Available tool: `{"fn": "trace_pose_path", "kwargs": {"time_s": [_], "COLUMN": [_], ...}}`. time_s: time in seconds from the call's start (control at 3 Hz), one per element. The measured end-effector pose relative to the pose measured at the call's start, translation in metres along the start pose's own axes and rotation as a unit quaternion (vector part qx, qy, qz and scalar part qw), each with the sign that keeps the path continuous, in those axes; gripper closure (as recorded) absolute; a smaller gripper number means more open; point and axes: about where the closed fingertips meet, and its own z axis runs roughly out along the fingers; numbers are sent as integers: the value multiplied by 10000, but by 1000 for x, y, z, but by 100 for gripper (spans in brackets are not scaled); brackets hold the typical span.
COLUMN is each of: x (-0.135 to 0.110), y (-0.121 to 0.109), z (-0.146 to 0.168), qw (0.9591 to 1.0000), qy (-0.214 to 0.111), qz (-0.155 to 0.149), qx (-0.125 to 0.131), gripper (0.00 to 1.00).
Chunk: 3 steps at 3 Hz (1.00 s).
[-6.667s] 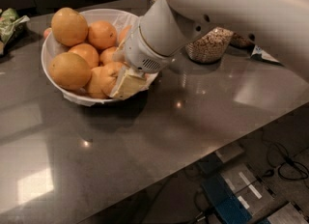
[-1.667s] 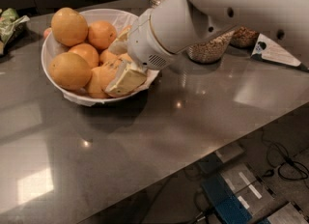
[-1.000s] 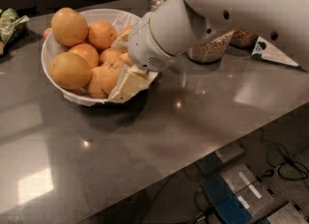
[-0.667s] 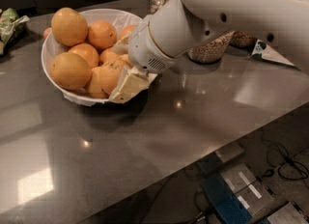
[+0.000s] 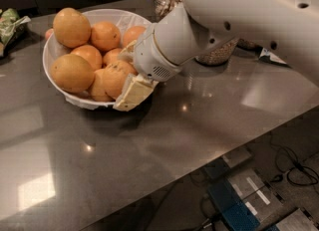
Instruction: Pick orange from white bowl
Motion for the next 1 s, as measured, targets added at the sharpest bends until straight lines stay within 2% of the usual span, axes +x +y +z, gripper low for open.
{"fn": "trace_pose_path", "kwargs": {"time_s": [0.33, 1.0], "x": [3, 3], "y": [1, 1], "z": [4, 4], "qw": [10000, 10000], "qy": [-12, -12], "qz": [39, 38], "qx": [-26, -26], "gripper": [48, 96]}}
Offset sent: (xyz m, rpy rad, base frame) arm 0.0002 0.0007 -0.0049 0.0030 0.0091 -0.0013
